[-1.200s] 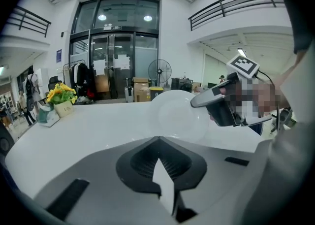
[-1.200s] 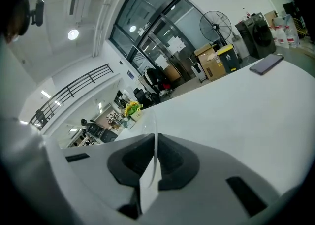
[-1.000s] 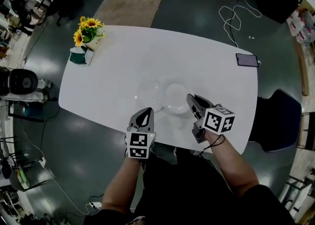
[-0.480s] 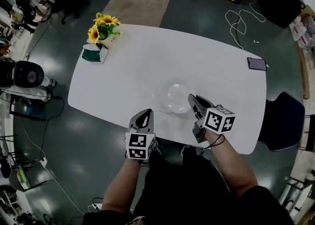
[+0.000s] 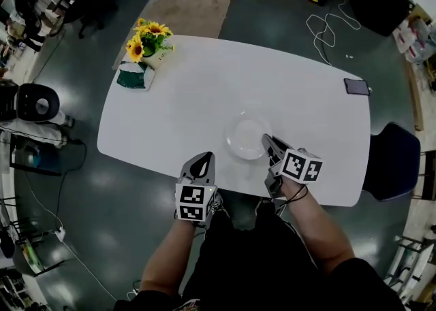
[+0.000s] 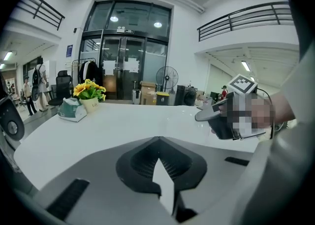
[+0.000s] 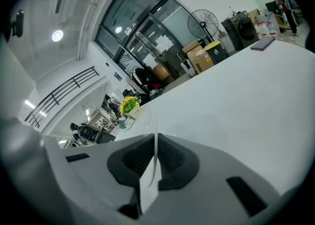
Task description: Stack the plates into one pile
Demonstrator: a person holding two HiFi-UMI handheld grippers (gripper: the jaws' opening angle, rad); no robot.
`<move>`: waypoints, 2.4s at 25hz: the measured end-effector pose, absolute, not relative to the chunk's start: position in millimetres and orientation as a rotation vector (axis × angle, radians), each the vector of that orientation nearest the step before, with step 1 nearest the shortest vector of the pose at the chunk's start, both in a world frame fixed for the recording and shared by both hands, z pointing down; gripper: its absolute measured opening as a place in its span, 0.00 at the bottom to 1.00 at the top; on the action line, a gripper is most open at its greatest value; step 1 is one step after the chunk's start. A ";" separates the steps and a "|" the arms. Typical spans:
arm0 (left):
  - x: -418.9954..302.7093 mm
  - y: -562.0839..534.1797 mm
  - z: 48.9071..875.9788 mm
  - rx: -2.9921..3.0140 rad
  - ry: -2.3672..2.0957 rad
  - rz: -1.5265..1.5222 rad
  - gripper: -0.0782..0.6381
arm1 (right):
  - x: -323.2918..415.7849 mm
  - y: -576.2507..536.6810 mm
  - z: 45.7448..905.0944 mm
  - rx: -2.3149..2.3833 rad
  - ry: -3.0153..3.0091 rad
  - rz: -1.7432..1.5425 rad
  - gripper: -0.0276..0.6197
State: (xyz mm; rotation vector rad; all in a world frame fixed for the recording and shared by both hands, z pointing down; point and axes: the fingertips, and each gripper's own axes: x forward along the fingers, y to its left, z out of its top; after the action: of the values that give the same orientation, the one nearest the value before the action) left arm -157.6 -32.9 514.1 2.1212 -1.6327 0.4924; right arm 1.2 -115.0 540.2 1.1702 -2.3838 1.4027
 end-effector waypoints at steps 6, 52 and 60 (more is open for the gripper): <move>-167.8 -26.2 518.8 2.134 -1.589 0.460 0.13 | -7.6 -108.0 553.1 1.230 -2.321 1.429 0.09; -185.4 -28.9 539.7 2.183 -1.414 0.484 0.13 | -2.6 -130.8 616.1 1.411 -2.087 0.759 0.32; -190.5 -30.3 527.8 2.205 -1.447 0.452 0.14 | -0.9 -128.9 592.4 1.448 -2.141 0.711 0.33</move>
State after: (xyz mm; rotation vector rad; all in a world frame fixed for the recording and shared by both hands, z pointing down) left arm -190.5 -30.3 527.8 2.2055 -1.4466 0.4521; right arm -0.9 -128.9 592.4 1.4479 -2.1407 0.7114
